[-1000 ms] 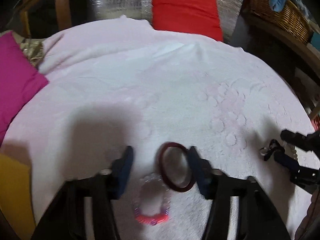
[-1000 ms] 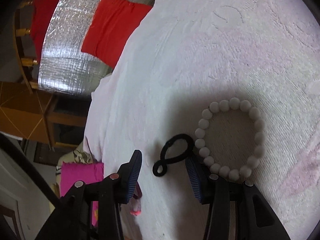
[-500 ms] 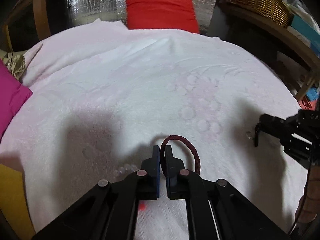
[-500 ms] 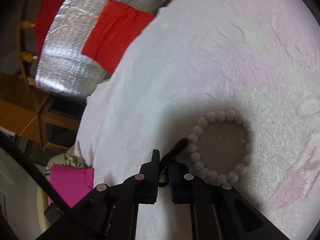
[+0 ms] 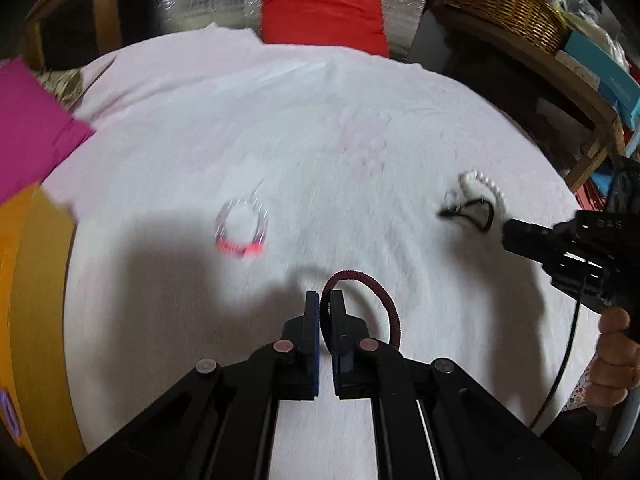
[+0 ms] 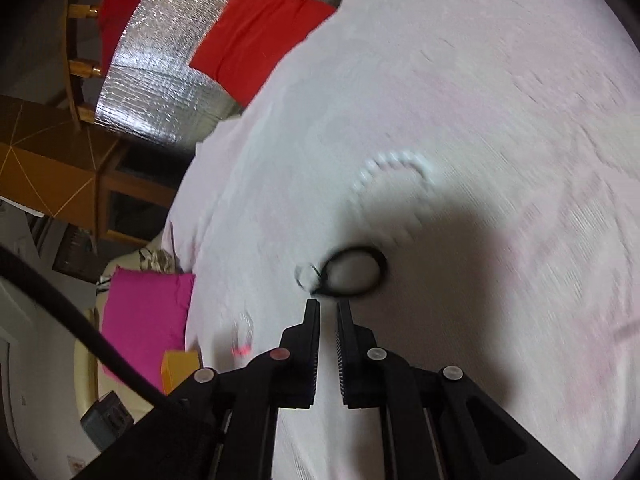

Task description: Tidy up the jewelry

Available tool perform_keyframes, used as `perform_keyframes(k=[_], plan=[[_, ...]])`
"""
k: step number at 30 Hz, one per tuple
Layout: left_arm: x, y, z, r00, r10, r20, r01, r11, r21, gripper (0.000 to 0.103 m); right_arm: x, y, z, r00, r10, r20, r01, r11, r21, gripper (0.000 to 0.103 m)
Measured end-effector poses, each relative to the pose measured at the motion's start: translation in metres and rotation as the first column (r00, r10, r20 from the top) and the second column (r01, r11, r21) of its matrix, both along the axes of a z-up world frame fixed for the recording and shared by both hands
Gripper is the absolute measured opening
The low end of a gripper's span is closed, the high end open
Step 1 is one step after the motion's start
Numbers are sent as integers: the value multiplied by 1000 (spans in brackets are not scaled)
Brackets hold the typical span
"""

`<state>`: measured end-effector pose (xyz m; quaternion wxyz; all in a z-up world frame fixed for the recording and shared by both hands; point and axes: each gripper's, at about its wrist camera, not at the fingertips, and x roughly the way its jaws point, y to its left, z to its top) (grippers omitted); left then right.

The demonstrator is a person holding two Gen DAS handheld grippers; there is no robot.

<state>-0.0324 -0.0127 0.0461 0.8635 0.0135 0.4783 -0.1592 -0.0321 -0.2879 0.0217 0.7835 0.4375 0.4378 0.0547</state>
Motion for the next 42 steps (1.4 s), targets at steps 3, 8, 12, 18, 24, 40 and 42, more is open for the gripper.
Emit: perform_keyframes(k=[3, 8, 12, 18, 24, 40, 42], plan=[[-13, 1, -10, 999, 3, -47, -2, 1000, 4, 5, -18, 2, -1, 1000, 9, -10, -9, 1000, -8, 9], [-9, -2, -17, 998, 6, -63, -5, 1000, 23, 5, -33, -8, 1, 999, -20, -41, 18, 999, -33, 14], [0, -2, -20, 997, -5, -74, 6, 1000, 6, 7, -25, -27, -6, 996, -68, -58, 70, 997, 31, 39], [4, -11, -21, 997, -53, -64, 55, 998, 33, 9, 6, -26, -20, 995, -80, -68, 92, 975, 204, 47], [4, -10, -22, 996, -69, -59, 71, 997, 32, 9, 26, -20, -32, 980, -161, -117, 183, 963, 200, 48], [3, 15, -7, 1000, 0, 1, 0, 1000, -19, 8, 30, -3, -14, 979, -204, -28, 206, 971, 125, 13], [5, 20, -4, 1000, 12, 7, -12, 1000, -29, 8, 28, 1, -10, 984, -176, -9, 175, 976, 131, 13]])
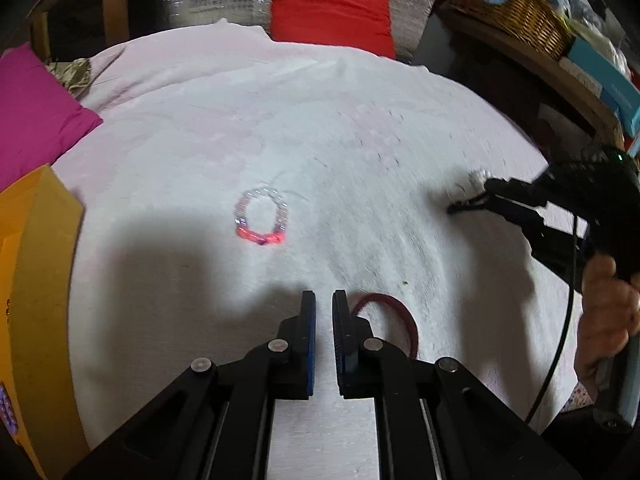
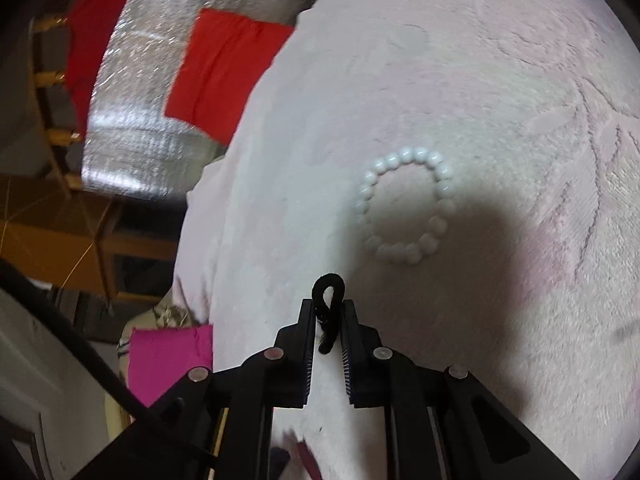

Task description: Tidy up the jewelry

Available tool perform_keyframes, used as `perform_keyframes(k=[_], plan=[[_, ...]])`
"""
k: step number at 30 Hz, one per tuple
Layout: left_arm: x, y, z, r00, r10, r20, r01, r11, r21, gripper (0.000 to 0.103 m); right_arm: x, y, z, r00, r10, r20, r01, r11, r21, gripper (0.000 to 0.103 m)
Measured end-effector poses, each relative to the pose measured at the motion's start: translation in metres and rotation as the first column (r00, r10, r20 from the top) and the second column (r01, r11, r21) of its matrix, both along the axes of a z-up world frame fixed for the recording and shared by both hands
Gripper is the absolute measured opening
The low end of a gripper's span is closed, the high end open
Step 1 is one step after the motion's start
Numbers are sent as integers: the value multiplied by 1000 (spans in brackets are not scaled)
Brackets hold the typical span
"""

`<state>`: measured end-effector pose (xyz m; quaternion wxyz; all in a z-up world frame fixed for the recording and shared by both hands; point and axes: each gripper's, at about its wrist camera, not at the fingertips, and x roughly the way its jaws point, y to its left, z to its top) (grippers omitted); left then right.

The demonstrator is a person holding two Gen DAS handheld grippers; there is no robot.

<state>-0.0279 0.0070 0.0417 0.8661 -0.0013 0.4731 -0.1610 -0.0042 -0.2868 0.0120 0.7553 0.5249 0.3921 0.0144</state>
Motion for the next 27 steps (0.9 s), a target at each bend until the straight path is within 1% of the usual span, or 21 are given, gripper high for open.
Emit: perform_keyframes(k=[2, 4, 6, 8, 9, 10, 11, 12, 16, 19, 21, 22, 23, 24, 25, 26, 27], plan=[[0, 7, 5, 1000, 1, -1, -1, 1000, -23, 8, -1, 5, 6, 999, 39, 28, -39, 999, 0, 13], [-3, 8, 6, 999, -32, -15, 31, 999, -43, 8, -4, 10, 13, 997, 66, 48, -65, 997, -34, 13], [-7, 5, 6, 999, -37, -13, 37, 999, -29, 9, -6, 14, 20, 993, 92, 67, -87, 993, -83, 13], [-8, 1, 5, 998, -62, -20, 61, 998, -29, 11, -5, 19, 24, 991, 114, 74, -105, 988, -114, 13], [-9, -2, 3, 997, -75, -30, 74, 997, -28, 23, -5, 20, 25, 990, 122, 76, -113, 986, -122, 13], [-10, -6, 1, 996, -79, -39, 78, 997, -18, 44, -6, 21, 25, 989, 128, 76, -118, 985, -124, 13], [-11, -9, -1, 996, -77, -40, 77, 997, -1, 53, -7, 20, 24, 989, 132, 74, -122, 985, -122, 13], [-13, -14, -3, 996, -83, -36, 84, 996, 18, 56, -8, 19, 24, 988, 136, 72, -127, 985, -118, 13], [-17, -33, -9, 988, -147, -44, 149, 987, 52, 56, -9, 16, 21, 988, 139, 66, -131, 985, -114, 13], [-15, -43, -17, 987, -149, -56, 153, 985, 82, 56, -9, 15, 20, 988, 140, 62, -133, 985, -113, 13], [-15, -46, -16, 988, -149, -36, 152, 984, 98, 56, -9, 15, 19, 988, 145, 58, -139, 985, -106, 13], [-16, -47, -15, 988, -150, -30, 152, 984, 92, 48, -10, 14, 19, 988, 146, 56, -139, 984, -107, 13], [-16, -47, -15, 988, -150, -31, 152, 985, 85, 43, -10, 13, 18, 988, 146, 54, -139, 984, -109, 13], [-16, -47, -14, 988, -152, -33, 154, 985, 76, 35, -10, 14, 19, 988, 144, 53, -138, 985, -108, 13], [-16, -47, -14, 988, -153, -31, 155, 985, 72, 28, -9, 15, 19, 988, 144, 54, -138, 985, -107, 13], [-16, -46, -14, 988, -154, -28, 156, 985, 71, 24, -10, 15, 19, 988, 144, 56, -137, 984, -112, 13], [-17, -47, -13, 988, -155, -25, 157, 985, 69, 16, -10, 14, 20, 988, 143, 58, -135, 984, -117, 13]])
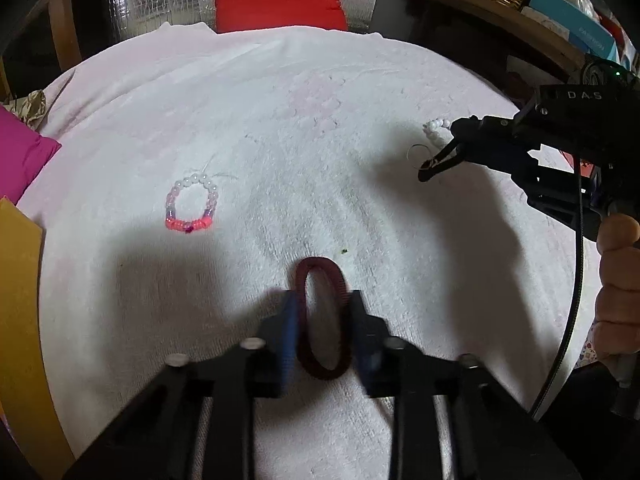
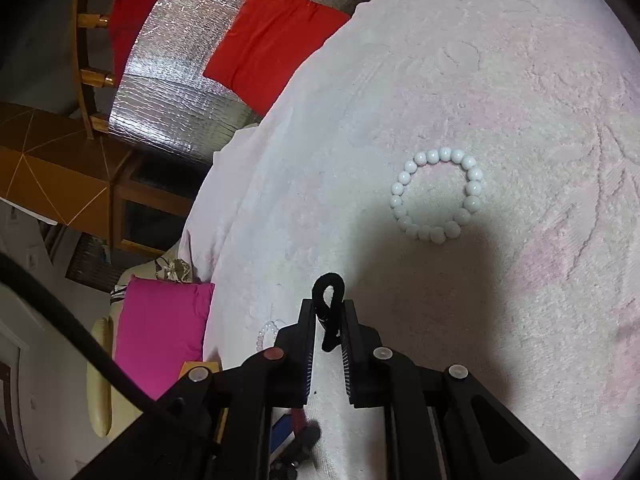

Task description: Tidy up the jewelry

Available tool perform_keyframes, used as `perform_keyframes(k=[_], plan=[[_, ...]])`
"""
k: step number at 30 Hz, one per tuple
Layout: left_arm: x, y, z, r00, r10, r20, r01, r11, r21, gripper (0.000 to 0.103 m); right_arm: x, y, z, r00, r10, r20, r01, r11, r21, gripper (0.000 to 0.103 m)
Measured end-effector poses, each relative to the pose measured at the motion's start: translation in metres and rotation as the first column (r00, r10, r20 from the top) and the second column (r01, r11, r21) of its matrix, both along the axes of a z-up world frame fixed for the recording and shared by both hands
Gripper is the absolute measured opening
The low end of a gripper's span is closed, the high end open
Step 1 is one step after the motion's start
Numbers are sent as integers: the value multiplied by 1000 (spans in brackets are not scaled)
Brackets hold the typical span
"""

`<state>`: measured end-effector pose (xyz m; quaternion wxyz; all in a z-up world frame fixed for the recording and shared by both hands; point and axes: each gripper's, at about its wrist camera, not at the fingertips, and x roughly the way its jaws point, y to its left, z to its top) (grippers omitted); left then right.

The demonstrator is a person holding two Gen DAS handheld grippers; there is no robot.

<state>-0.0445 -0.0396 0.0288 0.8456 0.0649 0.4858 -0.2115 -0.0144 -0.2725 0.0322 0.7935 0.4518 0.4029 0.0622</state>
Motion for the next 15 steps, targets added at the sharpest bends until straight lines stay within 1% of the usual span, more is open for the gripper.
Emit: perform_keyframes(k=[1, 5, 9, 15], plan=[[0, 0, 1, 1000, 0, 1, 0, 1000, -8, 13, -1, -1, 0, 1000, 0, 2, 0, 1000, -2, 13], [3, 5, 5, 999, 26, 26, -26, 999, -19, 8, -2, -4, 1, 1000, -1, 7, 1, 1000, 0, 13], [8, 14, 12, 996, 76, 47, -74, 996, -47, 8, -2, -2, 4, 1000, 17, 26, -17, 1000, -3, 13], [10, 25, 19, 989, 125, 72, -122, 991, -52, 8, -3, 6, 11, 996, 54, 72, -54, 999, -2, 13]])
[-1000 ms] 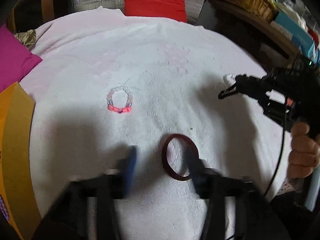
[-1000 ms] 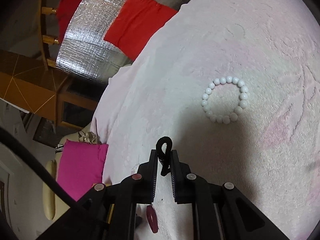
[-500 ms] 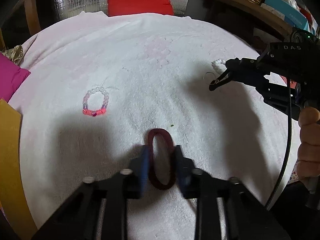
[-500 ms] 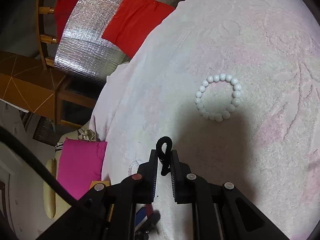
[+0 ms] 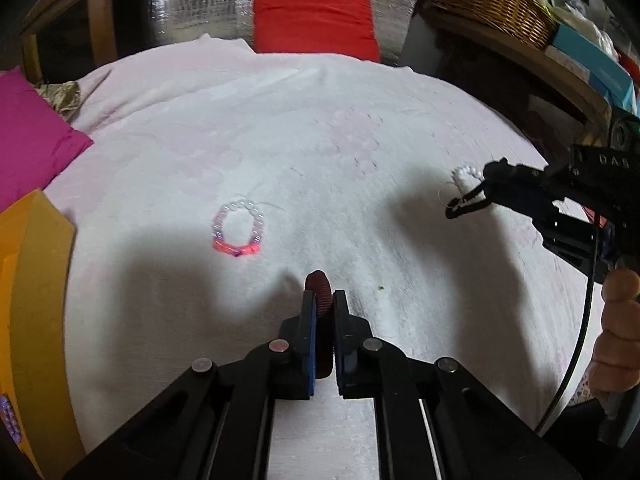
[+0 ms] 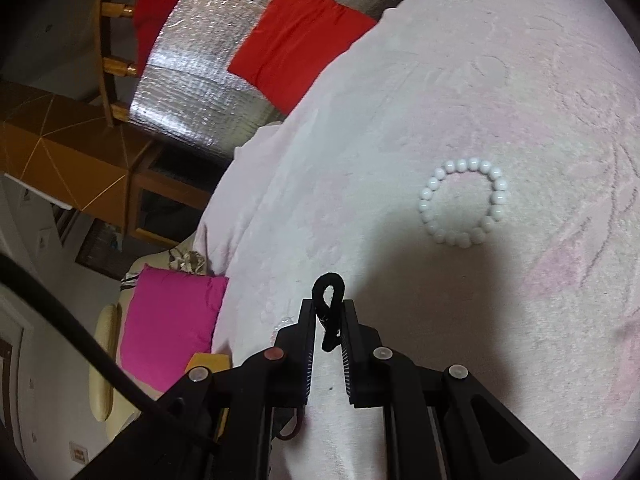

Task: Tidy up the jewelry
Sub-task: 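Carry the dark red hair tie and black cord loop over the orange box with both tools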

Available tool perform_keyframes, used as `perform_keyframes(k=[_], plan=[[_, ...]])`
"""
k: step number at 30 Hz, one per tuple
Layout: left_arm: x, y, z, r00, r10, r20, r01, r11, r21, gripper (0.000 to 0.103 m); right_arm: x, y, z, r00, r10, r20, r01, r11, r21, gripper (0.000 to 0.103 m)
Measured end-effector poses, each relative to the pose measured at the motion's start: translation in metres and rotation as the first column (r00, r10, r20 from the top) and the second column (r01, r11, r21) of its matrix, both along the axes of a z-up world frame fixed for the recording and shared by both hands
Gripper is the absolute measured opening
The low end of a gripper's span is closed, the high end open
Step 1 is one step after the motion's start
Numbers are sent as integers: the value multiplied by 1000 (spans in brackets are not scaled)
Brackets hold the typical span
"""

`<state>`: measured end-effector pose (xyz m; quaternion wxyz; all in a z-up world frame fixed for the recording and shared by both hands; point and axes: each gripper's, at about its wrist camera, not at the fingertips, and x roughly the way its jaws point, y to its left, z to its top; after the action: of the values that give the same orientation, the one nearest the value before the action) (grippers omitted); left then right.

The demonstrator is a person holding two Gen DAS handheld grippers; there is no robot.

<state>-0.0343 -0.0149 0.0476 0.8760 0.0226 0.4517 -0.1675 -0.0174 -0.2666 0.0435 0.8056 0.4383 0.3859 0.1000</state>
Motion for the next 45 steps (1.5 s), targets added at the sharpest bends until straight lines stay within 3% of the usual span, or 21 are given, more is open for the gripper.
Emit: perform_keyframes(k=[8, 14, 18, 24, 29, 36, 45], plan=[[-12, 30, 27, 992, 103, 74, -99, 993, -60, 8, -1, 13, 7, 998, 48, 41, -48, 999, -11, 13], [-40, 50, 49, 966, 209, 151, -202, 977, -62, 8, -5, 44, 14, 988, 137, 78, -133, 990, -47, 13], [-59, 62, 59, 955, 247, 164, -237, 968, -81, 8, -14, 73, 22, 968, 220, 118, -208, 972, -106, 13], [-93, 88, 86, 937, 275, 215, -273, 961, -40, 8, -41, 107, 35, 932, 312, 183, -279, 942, -187, 13], [-126, 121, 111, 911, 319, 262, -313, 948, -64, 8, -75, 123, 43, 917, 332, 222, -285, 933, -218, 13], [-167, 159, 125, 878, 365, 309, -368, 928, -50, 8, -108, 143, 55, 919, 342, 194, -307, 932, -191, 13], [-200, 226, 126, 820, 477, 317, -479, 875, -77, 8, -131, 219, 99, 853, 464, 237, -407, 877, -255, 13]])
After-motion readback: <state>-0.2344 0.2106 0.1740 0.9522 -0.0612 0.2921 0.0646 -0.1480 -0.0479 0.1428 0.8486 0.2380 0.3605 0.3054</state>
